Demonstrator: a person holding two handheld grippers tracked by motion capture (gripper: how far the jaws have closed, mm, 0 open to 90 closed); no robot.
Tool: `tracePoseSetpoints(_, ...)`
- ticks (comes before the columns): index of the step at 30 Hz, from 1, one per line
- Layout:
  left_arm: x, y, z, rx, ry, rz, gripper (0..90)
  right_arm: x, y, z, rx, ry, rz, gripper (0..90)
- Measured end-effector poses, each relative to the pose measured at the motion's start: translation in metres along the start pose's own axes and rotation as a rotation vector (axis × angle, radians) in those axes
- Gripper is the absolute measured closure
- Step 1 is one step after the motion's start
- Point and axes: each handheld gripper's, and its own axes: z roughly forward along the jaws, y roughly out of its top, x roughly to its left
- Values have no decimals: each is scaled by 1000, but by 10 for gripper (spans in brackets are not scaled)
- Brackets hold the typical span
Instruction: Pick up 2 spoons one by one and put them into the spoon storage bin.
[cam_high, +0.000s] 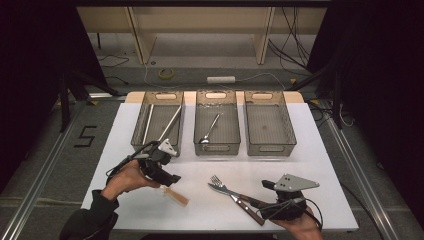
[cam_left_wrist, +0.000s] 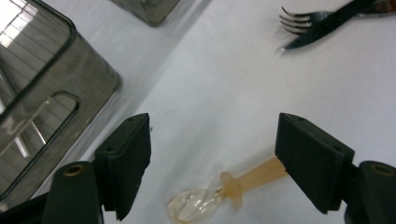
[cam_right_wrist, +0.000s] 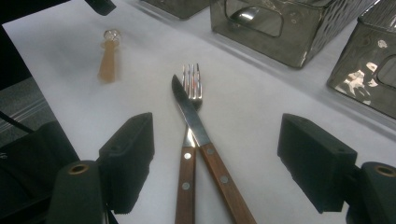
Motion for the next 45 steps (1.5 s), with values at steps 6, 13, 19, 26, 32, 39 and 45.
tracePoseSetpoints(6, -5, -5, 5, 40, -15, 32, 248, 0, 0, 0, 1, -1, 0, 283)
tracePoseSetpoints(13, -8, -11, 12, 94, -19, 69, 233, 0, 0, -1, -4, 2, -2, 283)
tracePoseSetpoints(19, -9, -16, 14, 122, -20, 94, 229, 1, 1, 0, -3, 1, -2, 283)
tracePoseSetpoints(26, -12, -19, 18, 158, -20, 130, 232, 1, 1, 0, -1, 1, -5, 283)
tracePoseSetpoints(32, -16, -21, 24, 183, -23, 162, 238, 1, 1, 0, 0, 2, -5, 283)
tracePoseSetpoints(39, -20, -21, 28, 206, -29, 202, 245, 1, 1, 0, 0, 3, -7, 283)
tracePoseSetpoints(45, -20, -22, 33, 215, -31, 215, 249, 1, 1, 0, -2, 2, -5, 283)
